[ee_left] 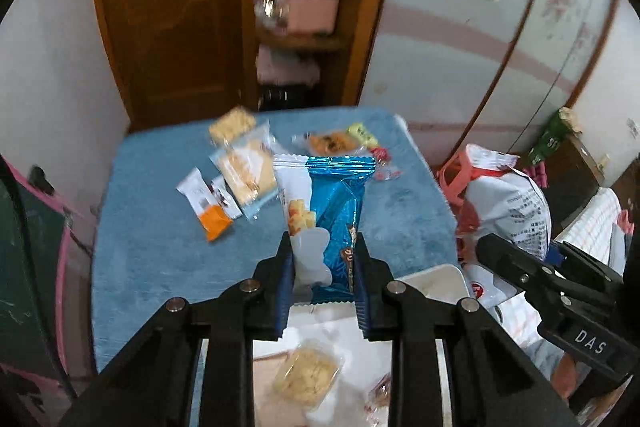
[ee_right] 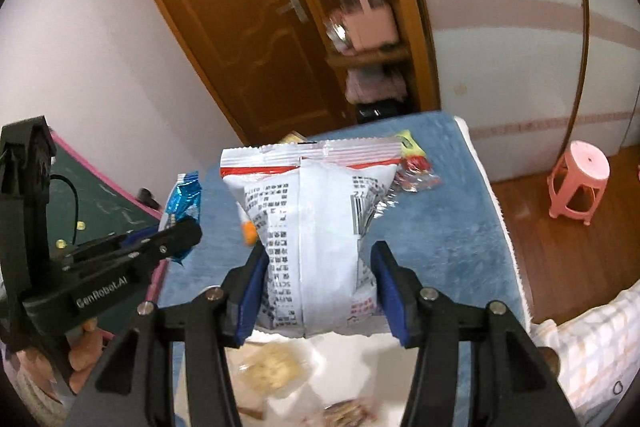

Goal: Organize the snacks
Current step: 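Carry both snacks over the tray and release them inside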

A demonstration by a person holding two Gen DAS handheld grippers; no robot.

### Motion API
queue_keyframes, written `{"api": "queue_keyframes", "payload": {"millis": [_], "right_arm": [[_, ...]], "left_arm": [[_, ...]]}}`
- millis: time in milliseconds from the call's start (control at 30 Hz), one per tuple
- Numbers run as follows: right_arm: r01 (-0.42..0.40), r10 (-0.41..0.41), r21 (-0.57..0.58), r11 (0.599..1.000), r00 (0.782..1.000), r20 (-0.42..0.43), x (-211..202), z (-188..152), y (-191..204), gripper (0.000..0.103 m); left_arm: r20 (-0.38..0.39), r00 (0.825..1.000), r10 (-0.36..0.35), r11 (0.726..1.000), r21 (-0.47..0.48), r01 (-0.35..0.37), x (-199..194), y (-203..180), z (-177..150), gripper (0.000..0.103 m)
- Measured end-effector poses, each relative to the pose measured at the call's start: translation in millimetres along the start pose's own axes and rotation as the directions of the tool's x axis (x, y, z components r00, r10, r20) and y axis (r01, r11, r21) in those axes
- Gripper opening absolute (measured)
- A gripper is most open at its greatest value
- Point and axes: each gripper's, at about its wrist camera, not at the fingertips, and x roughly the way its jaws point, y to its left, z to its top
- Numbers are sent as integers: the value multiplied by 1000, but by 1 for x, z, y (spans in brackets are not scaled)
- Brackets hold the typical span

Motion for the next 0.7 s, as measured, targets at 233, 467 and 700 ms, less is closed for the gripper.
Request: {"api": "queue_keyframes", "payload": {"millis": [233, 467, 700], "right_arm": [[14, -10, -45, 999, 996, 93, -42, -39, 30, 53], [39, -36, -60, 997, 998, 60, -44, -74, 35, 53], [112, -109, -51, 992, 992, 60, -45, -94, 30, 54]], "left_arm": [[96, 995, 13, 1000, 23, -15, -53, -1, -47, 24], [77, 995, 61, 998, 8, -62, -44, 3, -96, 24], [56, 994, 92, 995, 17, -93, -30, 1, -125, 24]]}}
